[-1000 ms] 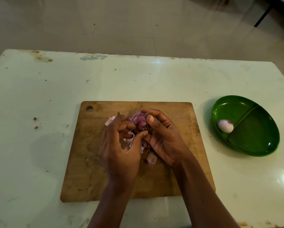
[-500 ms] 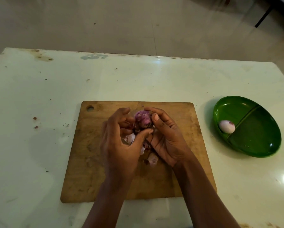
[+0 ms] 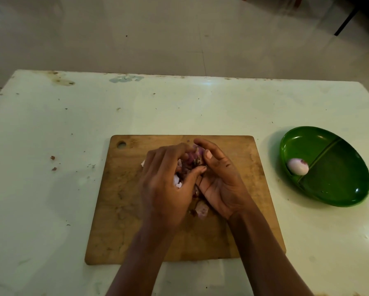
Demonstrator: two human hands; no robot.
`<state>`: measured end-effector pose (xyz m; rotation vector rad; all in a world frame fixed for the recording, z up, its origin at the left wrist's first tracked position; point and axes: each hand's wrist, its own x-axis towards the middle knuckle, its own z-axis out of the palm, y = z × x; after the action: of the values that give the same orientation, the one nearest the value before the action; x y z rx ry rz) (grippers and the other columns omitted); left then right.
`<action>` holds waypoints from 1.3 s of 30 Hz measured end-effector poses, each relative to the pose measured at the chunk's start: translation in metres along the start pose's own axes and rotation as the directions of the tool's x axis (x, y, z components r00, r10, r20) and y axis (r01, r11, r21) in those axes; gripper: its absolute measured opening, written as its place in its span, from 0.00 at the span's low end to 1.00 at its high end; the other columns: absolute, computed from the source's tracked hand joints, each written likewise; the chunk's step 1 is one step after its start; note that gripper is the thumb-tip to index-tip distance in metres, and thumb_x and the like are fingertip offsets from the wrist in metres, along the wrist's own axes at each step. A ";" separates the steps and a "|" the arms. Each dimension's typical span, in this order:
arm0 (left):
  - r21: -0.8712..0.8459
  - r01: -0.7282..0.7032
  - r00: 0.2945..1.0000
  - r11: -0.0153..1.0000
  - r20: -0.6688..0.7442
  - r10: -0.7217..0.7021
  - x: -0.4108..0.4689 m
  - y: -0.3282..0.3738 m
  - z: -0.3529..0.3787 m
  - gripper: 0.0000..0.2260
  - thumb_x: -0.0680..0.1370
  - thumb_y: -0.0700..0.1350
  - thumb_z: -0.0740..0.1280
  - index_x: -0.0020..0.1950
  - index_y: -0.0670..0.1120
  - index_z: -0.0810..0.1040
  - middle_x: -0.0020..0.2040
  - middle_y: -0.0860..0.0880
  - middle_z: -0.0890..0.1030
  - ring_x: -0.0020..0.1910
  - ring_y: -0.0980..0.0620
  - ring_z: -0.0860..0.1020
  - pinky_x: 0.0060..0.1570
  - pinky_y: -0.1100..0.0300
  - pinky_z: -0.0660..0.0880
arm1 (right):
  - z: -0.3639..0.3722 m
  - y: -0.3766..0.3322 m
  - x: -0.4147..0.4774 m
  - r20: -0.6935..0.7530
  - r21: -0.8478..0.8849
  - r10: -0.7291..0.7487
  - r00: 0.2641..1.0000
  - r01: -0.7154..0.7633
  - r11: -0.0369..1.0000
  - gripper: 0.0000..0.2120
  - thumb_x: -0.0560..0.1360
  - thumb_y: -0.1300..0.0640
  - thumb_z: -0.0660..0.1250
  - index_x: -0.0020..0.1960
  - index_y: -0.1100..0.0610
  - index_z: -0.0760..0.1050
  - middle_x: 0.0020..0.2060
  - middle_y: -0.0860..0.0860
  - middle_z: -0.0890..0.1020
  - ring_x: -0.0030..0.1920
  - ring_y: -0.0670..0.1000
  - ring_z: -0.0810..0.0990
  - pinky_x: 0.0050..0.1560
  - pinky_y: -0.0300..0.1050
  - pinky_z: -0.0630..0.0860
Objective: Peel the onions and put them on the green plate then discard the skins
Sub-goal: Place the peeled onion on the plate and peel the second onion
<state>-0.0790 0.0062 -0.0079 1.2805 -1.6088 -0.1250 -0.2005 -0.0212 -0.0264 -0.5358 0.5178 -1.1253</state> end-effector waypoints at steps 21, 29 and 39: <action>-0.090 0.021 1.000 0.996 -0.010 -0.022 -0.004 -0.001 0.004 0.13 0.73 0.43 0.68 0.56 0.47 0.73 0.50 0.54 0.75 0.50 0.54 0.78 0.46 0.58 0.79 | -0.001 -0.001 0.000 -0.022 0.107 0.022 1.000 -0.019 0.994 0.21 0.66 0.59 0.77 0.56 0.63 0.75 0.49 0.59 0.82 0.48 0.53 0.82 0.49 0.44 0.81; -0.138 0.077 0.997 0.987 -0.001 -0.078 -0.006 -0.004 0.002 0.11 0.74 0.42 0.68 0.56 0.47 0.73 0.50 0.52 0.78 0.49 0.55 0.79 0.48 0.67 0.77 | 0.007 -0.004 -0.001 -0.086 0.119 0.024 0.996 -0.014 0.993 0.14 0.64 0.65 0.72 0.49 0.60 0.78 0.48 0.60 0.80 0.45 0.53 0.83 0.40 0.42 0.81; -0.113 0.114 0.993 0.987 0.028 -0.111 -0.007 -0.006 0.001 0.09 0.72 0.38 0.71 0.51 0.38 0.78 0.48 0.46 0.81 0.47 0.52 0.81 0.46 0.67 0.78 | 0.006 -0.003 -0.001 -0.078 0.087 0.005 0.997 0.002 0.996 0.17 0.62 0.65 0.75 0.51 0.60 0.79 0.50 0.59 0.82 0.48 0.54 0.83 0.43 0.42 0.81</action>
<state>-0.0764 0.0083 -0.0161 1.2842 -1.5247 -0.2981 -0.1990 -0.0200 -0.0197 -0.4169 0.5347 -1.1653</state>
